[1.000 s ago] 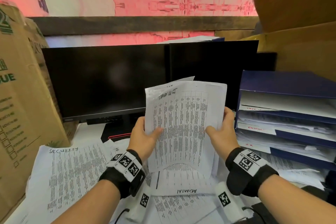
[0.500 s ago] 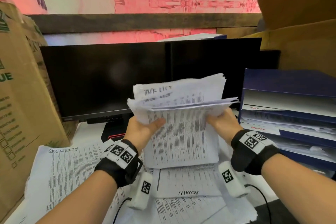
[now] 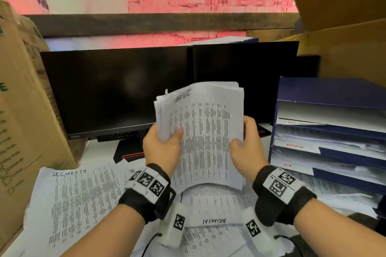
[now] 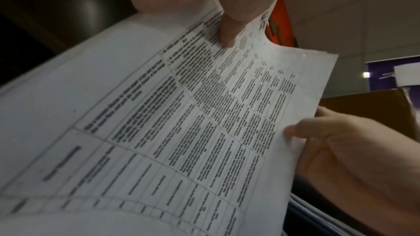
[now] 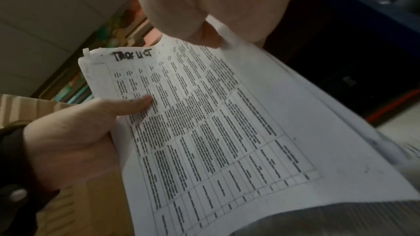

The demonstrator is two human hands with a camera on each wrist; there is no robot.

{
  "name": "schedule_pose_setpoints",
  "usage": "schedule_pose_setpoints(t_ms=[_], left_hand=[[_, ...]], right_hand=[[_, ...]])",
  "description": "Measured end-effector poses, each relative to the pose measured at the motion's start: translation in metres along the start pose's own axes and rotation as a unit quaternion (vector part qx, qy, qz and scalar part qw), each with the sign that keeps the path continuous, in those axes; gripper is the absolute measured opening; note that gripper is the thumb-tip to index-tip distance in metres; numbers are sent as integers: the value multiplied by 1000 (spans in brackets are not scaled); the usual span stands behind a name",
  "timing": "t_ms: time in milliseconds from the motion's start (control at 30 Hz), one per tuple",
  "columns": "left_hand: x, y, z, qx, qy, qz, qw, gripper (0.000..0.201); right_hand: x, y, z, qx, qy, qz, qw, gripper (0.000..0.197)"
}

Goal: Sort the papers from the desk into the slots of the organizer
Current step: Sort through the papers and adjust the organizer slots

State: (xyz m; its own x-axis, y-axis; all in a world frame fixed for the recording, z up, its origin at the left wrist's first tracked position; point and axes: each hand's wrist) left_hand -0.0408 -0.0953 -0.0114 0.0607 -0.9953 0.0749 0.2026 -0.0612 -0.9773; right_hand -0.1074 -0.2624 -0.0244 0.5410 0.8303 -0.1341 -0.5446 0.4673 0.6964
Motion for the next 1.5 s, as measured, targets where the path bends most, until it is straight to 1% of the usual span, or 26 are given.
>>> schedule_pose_setpoints(t_ms=[67,133,167,233,300,367,433,533,600,667,733,767,800,833,867,933,1000,1067,1100,1133,1167,1233,1267,1300,1400,1500], left_hand=[[0,-13,3,33,-11,-12,999,38],[1,-26,3,64,-21,-11,998,49],[2,-30,4,77,-26,-5,997,53],[4,-37,5,100,-32,22,994,55],[6,-42,5,117,-30,52,991,52],[7,-44,7,134,-20,71,988,51],[6,-46,9,155,-8,98,983,54],[0,-49,12,169,7,130,977,50],[-5,-48,15,144,5,101,984,44],[-9,-44,19,79,21,22,996,39],[-13,-35,23,16,33,-13,999,27],[-14,-31,24,-3,36,-2,999,21],[-14,-27,24,-17,40,9,999,17],[-14,-23,23,-23,44,17,999,15],[-13,-23,21,-23,47,18,998,14],[-10,-30,15,8,38,14,999,12],[-7,-36,10,61,6,12,998,8],[-6,-35,8,82,-9,18,996,7],[-5,-27,9,64,0,34,997,10],[-5,-18,8,28,20,60,998,14],[-5,-5,10,-18,46,100,994,20],[-9,23,12,-105,105,185,971,28],[-10,33,12,-130,125,205,962,27],[-12,38,12,-141,132,210,958,27],[-9,27,8,-136,143,192,961,29],[0,3,-5,-166,203,150,953,27]], right_hand=[[-2,9,12,-36,-15,17,999,66],[-2,17,23,-70,-24,37,997,84],[-2,20,28,-90,-26,20,995,93],[-2,26,35,-126,-20,-77,989,102],[-2,32,41,-153,10,-194,969,97],[-1,34,45,-149,43,-274,949,81],[-2,33,49,-136,46,-303,942,66],[-8,32,52,-141,20,-280,949,53],[-15,29,53,-157,-14,-240,958,46],[-20,23,51,-154,-42,-190,969,45],[-22,14,46,-100,-40,-67,992,53],[-22,10,41,-50,-28,-1,998,57],[-21,5,36,-3,-7,31,999,58],[-20,2,31,28,18,26,999,52],[-18,-1,27,36,34,-3,999,43],[-16,4,22,15,18,-35,999,32],[-15,12,21,-21,-18,-30,999,30],[-15,13,19,-40,-41,-20,998,36],[-15,11,15,-25,-34,-20,999,40],[-17,6,10,9,-8,-28,1000,44],[-18,0,3,58,39,-36,997,46],[-21,-16,-14,163,149,-63,973,45],[-25,-24,-20,182,182,-88,962,40],[-29,-31,-24,181,189,-111,959,36],[-50,-29,-23,175,132,-121,968,31],[-79,-9,-20,168,120,-110,972,35]])
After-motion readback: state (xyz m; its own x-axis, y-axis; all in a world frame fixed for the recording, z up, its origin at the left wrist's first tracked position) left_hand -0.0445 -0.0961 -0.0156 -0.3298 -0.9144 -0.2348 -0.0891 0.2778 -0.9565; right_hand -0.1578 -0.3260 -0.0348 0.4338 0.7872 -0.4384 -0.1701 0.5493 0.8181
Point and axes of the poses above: each hand's wrist, its own z-axis towards the middle knuckle, its own x-axis out of the palm, y = z × x, and after that the axes turned 15 degrees about -x, right-handed
